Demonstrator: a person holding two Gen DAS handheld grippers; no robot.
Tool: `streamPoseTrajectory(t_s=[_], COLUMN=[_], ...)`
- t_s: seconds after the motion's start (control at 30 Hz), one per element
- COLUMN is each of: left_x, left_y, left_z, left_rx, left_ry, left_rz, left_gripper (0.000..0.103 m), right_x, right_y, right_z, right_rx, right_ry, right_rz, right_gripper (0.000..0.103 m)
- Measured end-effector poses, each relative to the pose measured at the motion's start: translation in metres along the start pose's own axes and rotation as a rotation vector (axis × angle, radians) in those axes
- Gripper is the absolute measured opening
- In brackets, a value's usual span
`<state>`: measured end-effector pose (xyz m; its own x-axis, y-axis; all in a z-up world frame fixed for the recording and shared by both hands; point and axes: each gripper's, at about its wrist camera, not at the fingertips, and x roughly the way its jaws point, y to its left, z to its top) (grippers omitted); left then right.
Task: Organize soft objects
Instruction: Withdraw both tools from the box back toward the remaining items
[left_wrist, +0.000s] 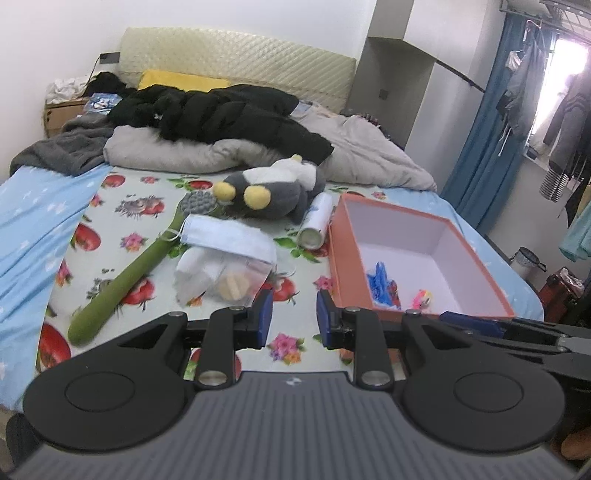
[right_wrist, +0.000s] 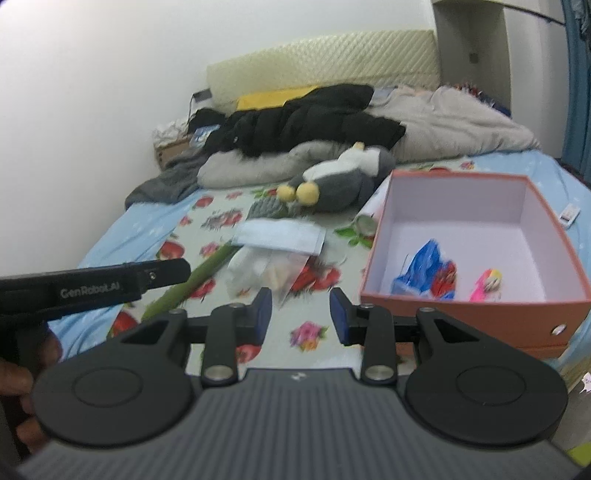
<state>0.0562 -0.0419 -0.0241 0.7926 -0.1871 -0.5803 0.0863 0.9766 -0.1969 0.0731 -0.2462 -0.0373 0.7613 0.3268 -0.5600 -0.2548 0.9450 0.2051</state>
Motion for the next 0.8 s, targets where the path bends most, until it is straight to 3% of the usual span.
streamPoseTrajectory(t_s=[0.37, 0.8], left_x=[0.032, 0.130], left_y=[0.045, 0.100], left_z=[-0.024, -0.018], left_rx=[-0.085, -0.128], left_ry=[0.054, 0.138], left_rz=[0.066, 0.112], left_gripper=[0.030, 0.030], right_x=[0.031, 0.120], right_y=[0.017, 0.024], right_z=[-0.020, -0.021], right_rx=[-0.025, -0.031], right_ry=[0.099, 0.182], right_rz=[0.055, 0.063], right_gripper=[0.038, 0.038])
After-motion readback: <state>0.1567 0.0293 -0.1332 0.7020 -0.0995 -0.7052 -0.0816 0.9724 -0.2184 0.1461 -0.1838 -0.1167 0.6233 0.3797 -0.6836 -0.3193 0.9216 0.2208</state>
